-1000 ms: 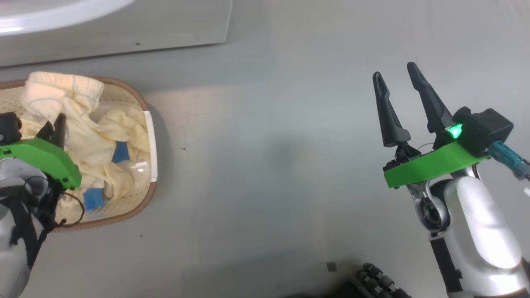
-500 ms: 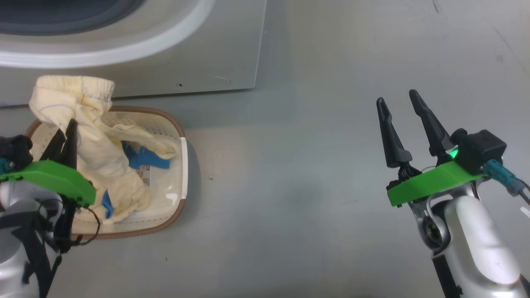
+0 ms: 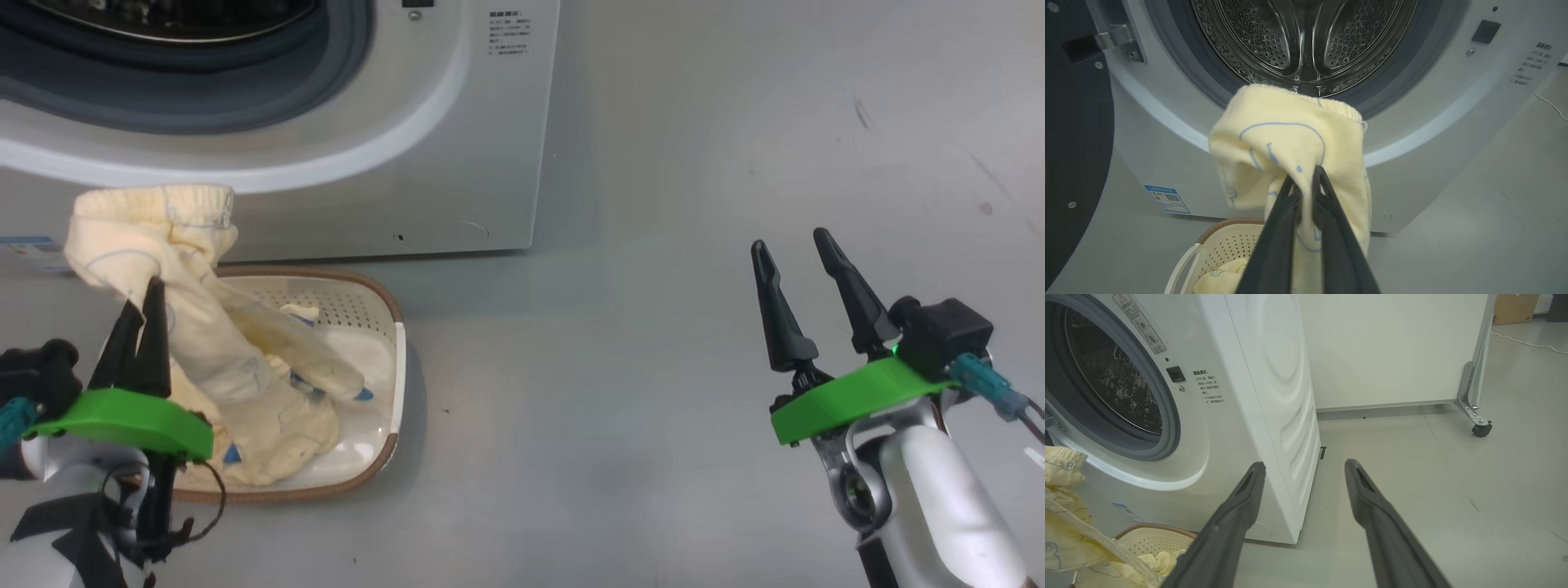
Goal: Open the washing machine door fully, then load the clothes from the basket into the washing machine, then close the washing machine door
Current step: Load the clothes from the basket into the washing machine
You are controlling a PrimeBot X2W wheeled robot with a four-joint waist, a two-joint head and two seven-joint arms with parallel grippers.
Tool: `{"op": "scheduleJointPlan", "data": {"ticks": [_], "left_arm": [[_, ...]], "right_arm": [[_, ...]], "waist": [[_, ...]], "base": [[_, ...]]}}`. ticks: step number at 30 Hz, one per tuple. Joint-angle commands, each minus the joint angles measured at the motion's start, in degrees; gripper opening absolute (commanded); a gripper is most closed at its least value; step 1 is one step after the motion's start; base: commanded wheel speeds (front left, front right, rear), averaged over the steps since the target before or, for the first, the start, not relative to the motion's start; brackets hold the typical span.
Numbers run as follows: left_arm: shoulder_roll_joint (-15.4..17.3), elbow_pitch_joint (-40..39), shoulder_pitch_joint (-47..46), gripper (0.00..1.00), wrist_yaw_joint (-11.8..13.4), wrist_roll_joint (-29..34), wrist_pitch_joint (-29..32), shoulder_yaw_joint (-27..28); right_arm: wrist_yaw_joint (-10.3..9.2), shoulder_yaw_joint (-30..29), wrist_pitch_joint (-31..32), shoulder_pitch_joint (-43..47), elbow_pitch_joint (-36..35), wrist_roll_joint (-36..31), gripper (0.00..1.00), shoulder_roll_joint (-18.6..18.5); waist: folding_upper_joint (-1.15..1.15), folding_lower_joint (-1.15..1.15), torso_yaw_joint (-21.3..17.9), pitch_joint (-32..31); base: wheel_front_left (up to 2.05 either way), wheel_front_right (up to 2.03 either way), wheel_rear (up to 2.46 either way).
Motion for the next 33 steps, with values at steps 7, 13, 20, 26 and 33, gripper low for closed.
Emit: {"op": "scheduleJointPlan", "data": {"ticks": [7, 13, 20, 26, 33], "left_arm": [[-1.75, -6.65, 4.96, 0.0, -0.95, 4.86, -0.81, 8.45], [-3.93, -8.62, 7.67, 0.0, -1.64, 7.04, -0.81, 11.1], [-6.36, -10.88, 10.01, 0.0, -2.58, 9.37, -0.81, 13.75], [-7.87, -11.57, 10.31, 0.0, -3.22, 10.97, -0.81, 14.71], [-8.9, -12.06, 9.61, 0.0, -3.68, 11.74, -0.81, 15.52]], "right_arm": [[0.0, 1.13, -0.55, 1.93, -1.16, -0.25, 1.0, 0.0], [0.0, 1.14, -0.55, 2.67, -0.93, -0.08, 1.0, 0.0], [0.0, 1.32, -0.55, 3.35, -0.74, 0.18, 1.0, 0.0], [0.0, 1.34, -0.55, 3.51, -0.57, 0.12, 1.0, 0.0], [0.0, 1.16, -0.55, 3.23, -0.96, 0.29, 1.0, 0.0]], "waist": [[-0.01, 0.01, 0.71, -4.34], [-0.01, 0.01, 0.61, -5.86], [-0.01, 0.01, 0.43, -7.01], [-0.01, 0.01, 0.17, -6.91], [-0.01, 0.01, -0.05, -5.89]], "base": [[0.0, 0.0, 0.0], [0.0, 0.0, 0.0], [0.0, 0.0, 0.0], [0.0, 0.0, 0.0], [0.0, 0.0, 0.0]]}}
